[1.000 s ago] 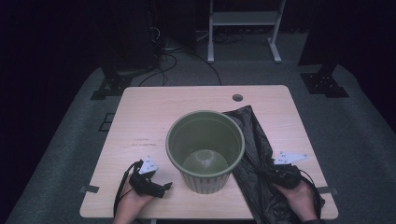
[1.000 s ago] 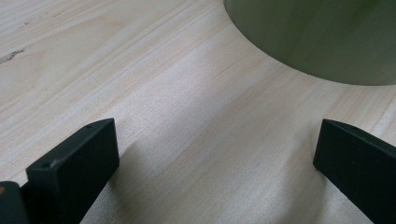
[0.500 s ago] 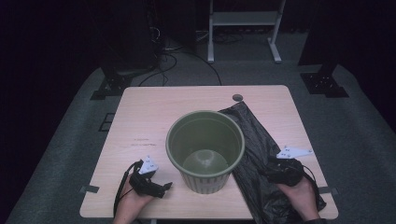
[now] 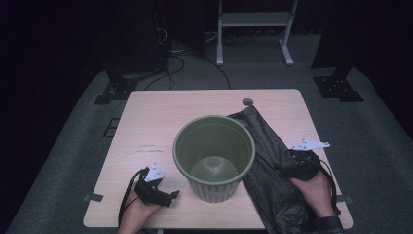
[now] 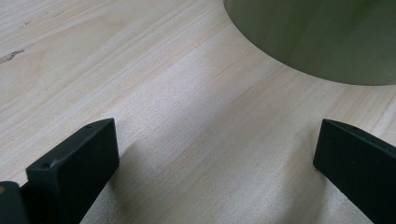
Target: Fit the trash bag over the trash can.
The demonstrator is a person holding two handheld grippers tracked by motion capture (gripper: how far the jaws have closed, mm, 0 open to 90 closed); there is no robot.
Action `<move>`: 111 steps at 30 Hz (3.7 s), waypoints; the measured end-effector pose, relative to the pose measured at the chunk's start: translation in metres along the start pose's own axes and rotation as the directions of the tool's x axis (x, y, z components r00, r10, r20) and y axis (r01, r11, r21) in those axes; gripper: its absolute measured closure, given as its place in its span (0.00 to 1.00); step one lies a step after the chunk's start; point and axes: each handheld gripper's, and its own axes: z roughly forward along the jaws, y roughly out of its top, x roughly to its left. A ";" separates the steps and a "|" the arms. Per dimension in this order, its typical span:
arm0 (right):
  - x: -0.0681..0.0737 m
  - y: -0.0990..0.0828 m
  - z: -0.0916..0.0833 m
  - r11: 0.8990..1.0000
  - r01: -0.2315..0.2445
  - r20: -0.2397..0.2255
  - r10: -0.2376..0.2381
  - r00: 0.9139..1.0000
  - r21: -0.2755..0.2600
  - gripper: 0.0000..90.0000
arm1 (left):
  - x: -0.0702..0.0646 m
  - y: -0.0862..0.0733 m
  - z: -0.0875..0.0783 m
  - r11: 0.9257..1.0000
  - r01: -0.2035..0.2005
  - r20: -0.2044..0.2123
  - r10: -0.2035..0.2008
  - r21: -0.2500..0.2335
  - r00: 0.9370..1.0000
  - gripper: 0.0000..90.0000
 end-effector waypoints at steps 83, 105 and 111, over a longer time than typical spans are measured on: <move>0.065 0.012 0.066 0.987 0.147 -0.129 -0.138 0.982 0.061 0.72 | 0.000 0.000 0.000 1.000 -0.005 0.007 0.005 0.000 1.000 0.00; 0.055 0.011 0.042 0.994 0.106 -0.279 -0.093 0.956 0.030 0.99 | 0.000 0.000 0.000 1.000 -0.005 0.007 0.005 0.000 1.000 0.00; 0.055 0.014 0.028 0.996 0.089 -0.336 -0.086 0.938 -0.006 0.99 | 0.000 0.000 0.000 1.000 -0.005 0.007 0.005 0.000 1.000 0.00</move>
